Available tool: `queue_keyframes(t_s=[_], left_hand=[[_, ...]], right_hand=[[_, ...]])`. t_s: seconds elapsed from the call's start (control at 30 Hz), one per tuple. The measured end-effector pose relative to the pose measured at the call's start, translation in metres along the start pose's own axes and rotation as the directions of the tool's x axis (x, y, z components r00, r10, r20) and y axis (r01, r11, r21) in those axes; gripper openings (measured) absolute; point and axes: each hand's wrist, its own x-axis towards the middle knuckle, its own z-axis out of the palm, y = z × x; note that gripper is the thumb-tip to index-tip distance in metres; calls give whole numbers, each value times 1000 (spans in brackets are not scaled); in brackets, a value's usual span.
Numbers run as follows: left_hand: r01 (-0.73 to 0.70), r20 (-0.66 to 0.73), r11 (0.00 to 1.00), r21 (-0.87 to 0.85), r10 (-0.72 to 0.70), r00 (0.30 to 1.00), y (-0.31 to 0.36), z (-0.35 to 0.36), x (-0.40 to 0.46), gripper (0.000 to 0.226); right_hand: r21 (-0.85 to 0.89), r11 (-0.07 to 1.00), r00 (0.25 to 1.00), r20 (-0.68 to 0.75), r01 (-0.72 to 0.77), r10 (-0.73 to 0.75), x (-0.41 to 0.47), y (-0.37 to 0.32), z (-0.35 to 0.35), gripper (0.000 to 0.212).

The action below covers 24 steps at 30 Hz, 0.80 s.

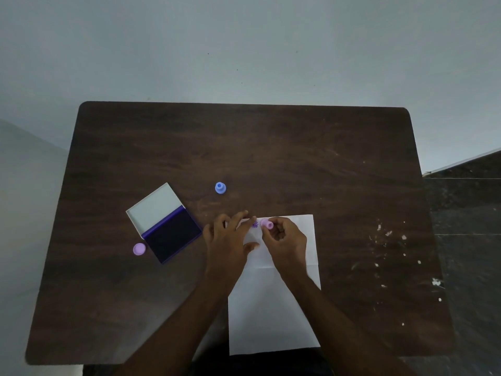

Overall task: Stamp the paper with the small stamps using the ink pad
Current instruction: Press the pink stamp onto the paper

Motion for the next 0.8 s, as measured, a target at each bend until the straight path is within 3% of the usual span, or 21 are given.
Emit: queue_keyframes(t_s=[0.23,0.8], left_hand=[[28,-7,1000,-13,-28,1000,6,-2,2,66],[47,18,999,-16,-46,999,10,-9,0,67]], right_hand=[[-65,997,997,60,45,-41,6,4,0,38],[-50,991,992,-16,126,-127,7,3,-1,28]])
